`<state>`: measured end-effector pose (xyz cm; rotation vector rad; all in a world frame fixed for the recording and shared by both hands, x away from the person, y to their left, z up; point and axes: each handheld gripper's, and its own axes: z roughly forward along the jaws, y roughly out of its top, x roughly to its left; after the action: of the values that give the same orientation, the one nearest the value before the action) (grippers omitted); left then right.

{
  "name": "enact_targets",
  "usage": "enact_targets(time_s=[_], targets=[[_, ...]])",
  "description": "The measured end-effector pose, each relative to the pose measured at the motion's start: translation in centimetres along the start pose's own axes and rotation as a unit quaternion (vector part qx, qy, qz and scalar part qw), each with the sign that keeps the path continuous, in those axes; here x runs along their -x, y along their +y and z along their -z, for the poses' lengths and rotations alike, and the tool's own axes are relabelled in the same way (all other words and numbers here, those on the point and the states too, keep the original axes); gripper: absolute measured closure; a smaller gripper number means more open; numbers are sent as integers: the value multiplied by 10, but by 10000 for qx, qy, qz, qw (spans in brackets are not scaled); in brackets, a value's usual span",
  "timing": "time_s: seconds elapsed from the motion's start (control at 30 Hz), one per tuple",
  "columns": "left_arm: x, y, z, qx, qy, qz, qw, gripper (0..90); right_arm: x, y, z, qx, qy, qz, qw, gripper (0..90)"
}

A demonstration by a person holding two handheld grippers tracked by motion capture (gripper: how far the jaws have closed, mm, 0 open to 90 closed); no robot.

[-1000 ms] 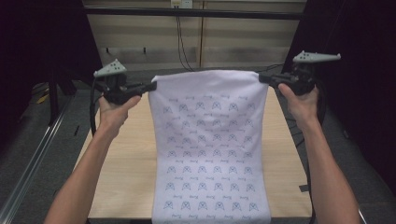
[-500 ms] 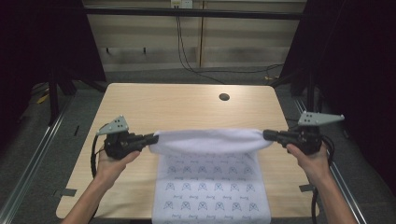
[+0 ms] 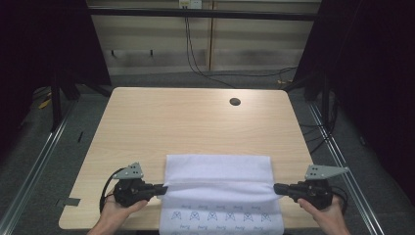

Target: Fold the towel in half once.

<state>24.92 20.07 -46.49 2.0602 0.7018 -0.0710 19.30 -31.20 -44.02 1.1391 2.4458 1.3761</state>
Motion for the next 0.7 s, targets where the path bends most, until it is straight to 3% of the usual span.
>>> enact_targets(time_s=[0.07,0.3,0.37,0.57,0.7], targets=[[1,-6,-3,-149,-52,12,9999,871,-1,-9,-7,-138,51,-150,9998,875],[3,-18,-22,-643,46,-24,9979,871,-3,-27,-28,-819,-30,-142,9965,875],[2,-19,-25,-797,20,-21,9968,870,-3,-27,-30,-882,-48,-124,9960,874],[-4,-19,-28,-850,4,54,9964,873,-3,-33,-42,-1257,-104,-148,9919,875],[-12,-16,-30,-750,153,26,9971,875,3,-29,-47,-1183,-156,-207,9926,876]])
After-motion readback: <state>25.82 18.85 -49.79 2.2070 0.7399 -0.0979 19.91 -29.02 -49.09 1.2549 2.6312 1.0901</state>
